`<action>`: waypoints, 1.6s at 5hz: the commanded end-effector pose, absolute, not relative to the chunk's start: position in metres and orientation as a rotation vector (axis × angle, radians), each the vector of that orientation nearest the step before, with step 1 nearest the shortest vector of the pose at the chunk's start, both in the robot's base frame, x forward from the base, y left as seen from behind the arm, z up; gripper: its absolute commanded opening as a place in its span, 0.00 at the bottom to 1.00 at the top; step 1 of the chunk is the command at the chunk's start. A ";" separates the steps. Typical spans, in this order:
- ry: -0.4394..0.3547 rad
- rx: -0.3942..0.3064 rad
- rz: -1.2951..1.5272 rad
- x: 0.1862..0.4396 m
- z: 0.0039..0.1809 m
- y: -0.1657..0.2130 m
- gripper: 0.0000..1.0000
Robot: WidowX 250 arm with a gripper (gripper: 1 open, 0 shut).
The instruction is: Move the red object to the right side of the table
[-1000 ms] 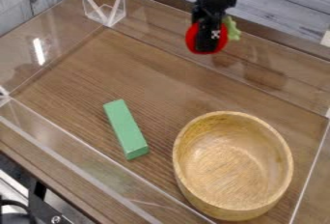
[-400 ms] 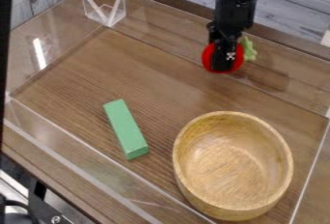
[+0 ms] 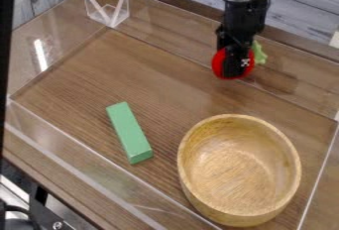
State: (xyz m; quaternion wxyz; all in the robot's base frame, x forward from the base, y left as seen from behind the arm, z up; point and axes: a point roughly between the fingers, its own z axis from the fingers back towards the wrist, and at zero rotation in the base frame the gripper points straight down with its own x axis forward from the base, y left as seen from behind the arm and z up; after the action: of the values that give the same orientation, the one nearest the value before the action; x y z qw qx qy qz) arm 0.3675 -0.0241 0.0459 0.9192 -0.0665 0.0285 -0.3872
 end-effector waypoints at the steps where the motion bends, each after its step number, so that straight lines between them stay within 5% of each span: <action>1: 0.003 -0.113 -0.812 0.372 0.064 -0.026 0.00; 5: 0.002 -0.107 -0.846 0.372 0.067 -0.016 0.00; 8: -0.077 -0.030 -0.623 0.357 0.123 -0.071 0.00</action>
State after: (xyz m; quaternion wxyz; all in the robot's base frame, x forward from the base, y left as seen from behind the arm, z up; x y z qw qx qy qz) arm 0.3557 -0.0696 0.0997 0.9525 -0.0219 -0.0070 -0.3037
